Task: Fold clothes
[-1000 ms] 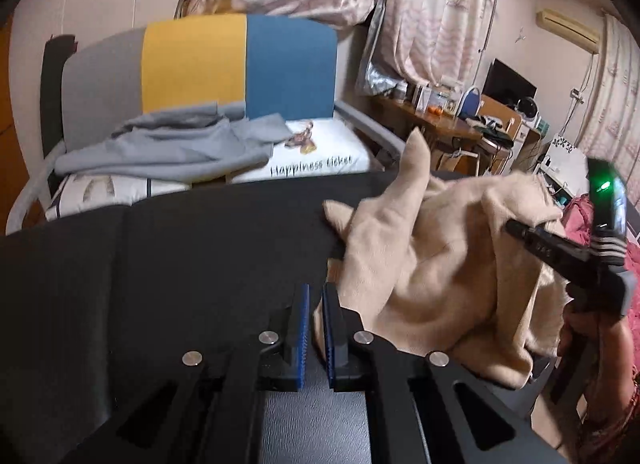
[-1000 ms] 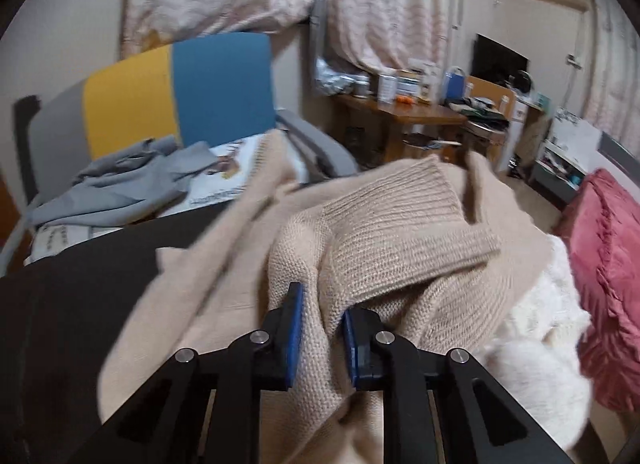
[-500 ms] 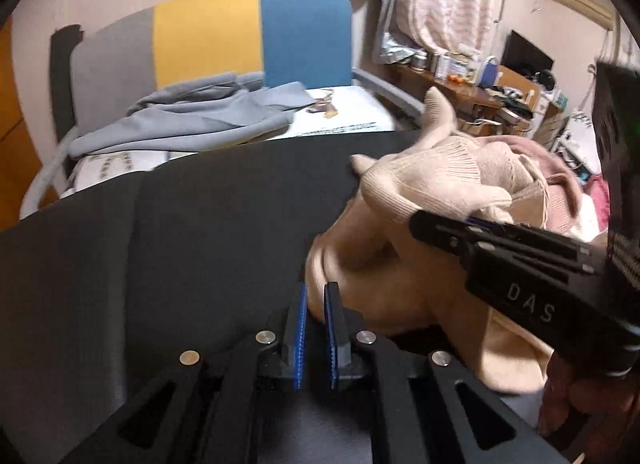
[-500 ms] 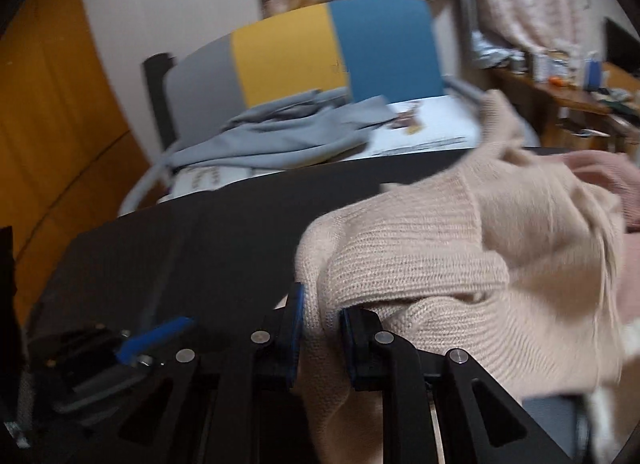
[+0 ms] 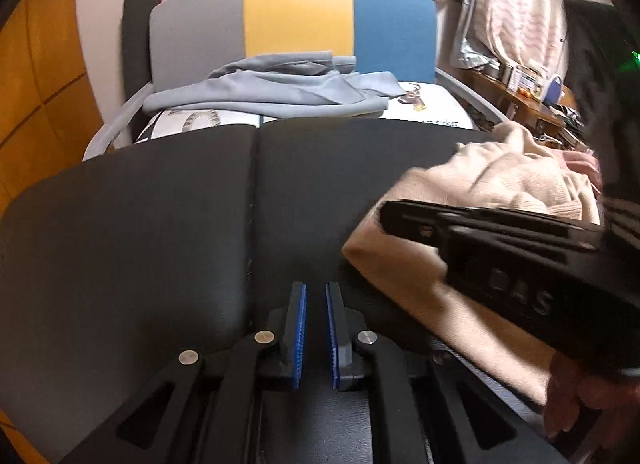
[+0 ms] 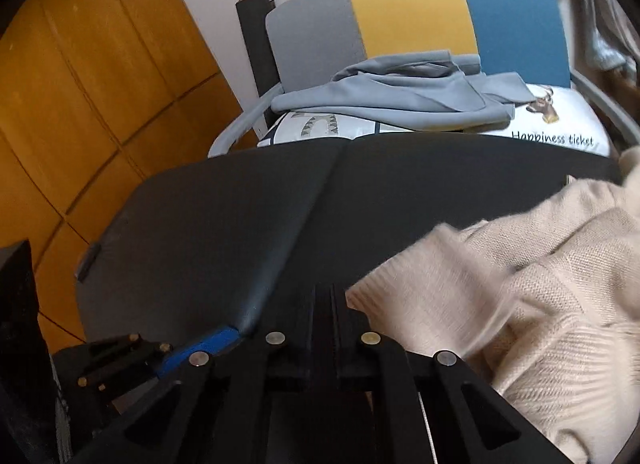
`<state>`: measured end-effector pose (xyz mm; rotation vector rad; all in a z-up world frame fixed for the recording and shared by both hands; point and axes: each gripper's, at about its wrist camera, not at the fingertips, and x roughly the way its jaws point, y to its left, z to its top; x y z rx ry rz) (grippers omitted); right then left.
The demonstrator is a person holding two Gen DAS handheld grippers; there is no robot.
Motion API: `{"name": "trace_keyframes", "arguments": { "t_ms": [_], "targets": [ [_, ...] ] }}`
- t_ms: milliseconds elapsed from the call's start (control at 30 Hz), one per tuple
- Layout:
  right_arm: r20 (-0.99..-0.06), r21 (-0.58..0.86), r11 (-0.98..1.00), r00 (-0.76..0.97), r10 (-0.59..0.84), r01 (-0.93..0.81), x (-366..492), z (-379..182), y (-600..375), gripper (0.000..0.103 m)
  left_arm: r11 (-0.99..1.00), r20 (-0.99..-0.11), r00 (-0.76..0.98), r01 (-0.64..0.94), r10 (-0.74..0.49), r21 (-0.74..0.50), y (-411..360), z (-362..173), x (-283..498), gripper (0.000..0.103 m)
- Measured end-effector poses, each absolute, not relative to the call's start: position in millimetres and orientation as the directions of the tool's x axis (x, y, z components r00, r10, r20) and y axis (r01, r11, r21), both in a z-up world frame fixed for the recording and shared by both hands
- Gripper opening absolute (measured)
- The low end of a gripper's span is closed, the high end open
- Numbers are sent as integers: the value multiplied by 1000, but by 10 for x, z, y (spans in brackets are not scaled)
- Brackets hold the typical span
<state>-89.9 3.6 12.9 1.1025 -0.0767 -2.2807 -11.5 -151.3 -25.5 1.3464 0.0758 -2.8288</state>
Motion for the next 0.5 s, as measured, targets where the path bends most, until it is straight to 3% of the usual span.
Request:
{"name": "trace_keyframes", "arguments": {
  "t_ms": [67, 100, 133, 167, 200, 333, 500],
  "targets": [
    [-694, 235, -850, -531, -486, 472, -811, 204, 153, 16, -998, -779, -626, 22, 26, -51, -1490, -278, -128, 15],
    [-692, 193, -870, -565, -449, 455, -760, 254, 255, 36, -999, -779, -626, 16, 27, -48, -1448, -281, -148, 20],
    [-687, 150, -890, -601, -407, 431, -725, 298, 371, 65, -999, -780, -625, 7, 29, -42, -1396, -288, -173, 20],
    [-678, 107, -911, -641, -360, 399, -708, 335, 503, 75, -999, -780, -625, -9, 35, -38, -1326, -295, -196, 20],
    [-665, 65, -929, -678, -313, 365, -694, 366, 637, 79, -999, -780, -625, -27, 42, -32, -1247, -297, -217, 20],
    [-689, -26, -964, -703, -175, 266, -670, 312, 1152, 79, -996, -787, -615, -85, 40, 15, -864, -343, -354, 22],
    [-759, 68, -969, -619, -204, 237, -726, 14, 1517, 79, -988, -821, -566, -155, 76, 16, -411, -495, -509, 23]
  ]
}}
